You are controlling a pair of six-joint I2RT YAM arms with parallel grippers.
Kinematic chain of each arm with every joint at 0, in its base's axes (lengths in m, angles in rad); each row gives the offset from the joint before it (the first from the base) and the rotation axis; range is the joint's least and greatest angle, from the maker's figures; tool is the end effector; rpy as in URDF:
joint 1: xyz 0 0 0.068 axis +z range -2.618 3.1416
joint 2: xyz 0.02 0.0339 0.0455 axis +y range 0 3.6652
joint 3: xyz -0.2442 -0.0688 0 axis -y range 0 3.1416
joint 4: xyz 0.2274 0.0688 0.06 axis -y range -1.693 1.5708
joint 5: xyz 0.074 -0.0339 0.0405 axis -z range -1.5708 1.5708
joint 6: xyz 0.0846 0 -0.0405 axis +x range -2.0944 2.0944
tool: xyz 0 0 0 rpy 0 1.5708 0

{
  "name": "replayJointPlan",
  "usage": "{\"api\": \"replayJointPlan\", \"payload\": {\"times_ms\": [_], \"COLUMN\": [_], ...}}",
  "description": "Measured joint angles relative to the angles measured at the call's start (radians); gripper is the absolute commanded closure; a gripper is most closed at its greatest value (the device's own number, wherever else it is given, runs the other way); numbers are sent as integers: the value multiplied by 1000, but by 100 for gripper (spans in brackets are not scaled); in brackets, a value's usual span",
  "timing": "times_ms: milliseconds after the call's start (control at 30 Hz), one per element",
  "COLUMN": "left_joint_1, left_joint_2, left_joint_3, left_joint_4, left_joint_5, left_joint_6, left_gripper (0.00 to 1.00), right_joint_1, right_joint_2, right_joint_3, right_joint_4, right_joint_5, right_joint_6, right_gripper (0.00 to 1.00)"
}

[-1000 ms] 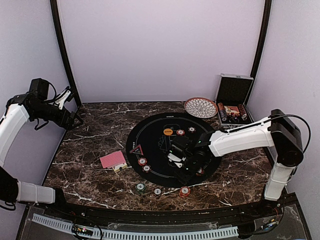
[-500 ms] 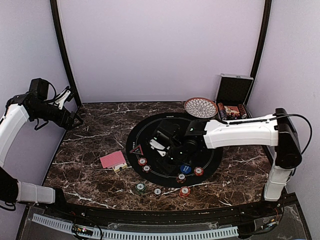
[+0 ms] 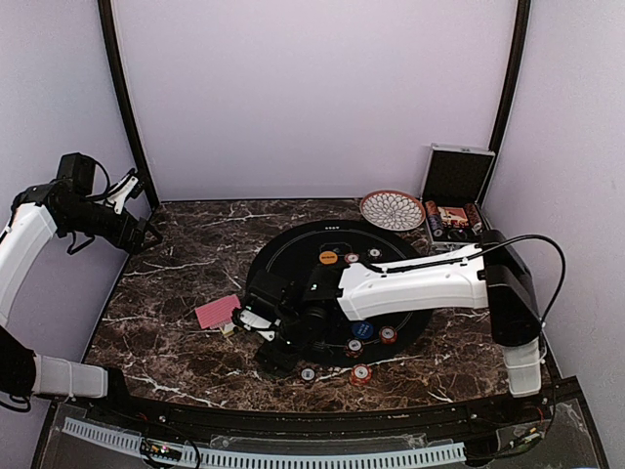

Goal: Distribute texas hold em gaming equipment

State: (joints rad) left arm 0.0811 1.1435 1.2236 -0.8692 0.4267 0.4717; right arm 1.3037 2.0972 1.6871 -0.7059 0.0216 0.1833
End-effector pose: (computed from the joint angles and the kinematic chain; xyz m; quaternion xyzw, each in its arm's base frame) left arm 0.2491 -0.0149 0.3066 0.2545 0.8708 -0.0867 0.4116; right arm 0.1192 0.4286 0.1465 -0.5156 0.8266 0.1448 0.1731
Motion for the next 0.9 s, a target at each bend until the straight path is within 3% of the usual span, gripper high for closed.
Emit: {"api": "replayJointPlan", "payload": {"times_ms": [600, 900], "left_joint_1": [0, 0], "left_joint_2": [-3, -3], "left_joint_3": [0, 0], "left_joint_4": [0, 0], "left_joint_5": [1, 1], "left_joint_6": [0, 0], "left_gripper": [1, 1], "right_joint_1": [12, 12], "right_joint_2": [73, 93], "right_joint_3": [33, 42], "right_joint_4": [-14, -15], "right_joint_5": [1, 1], "right_joint_6": [-41, -49], "right_gripper": [34, 41]}}
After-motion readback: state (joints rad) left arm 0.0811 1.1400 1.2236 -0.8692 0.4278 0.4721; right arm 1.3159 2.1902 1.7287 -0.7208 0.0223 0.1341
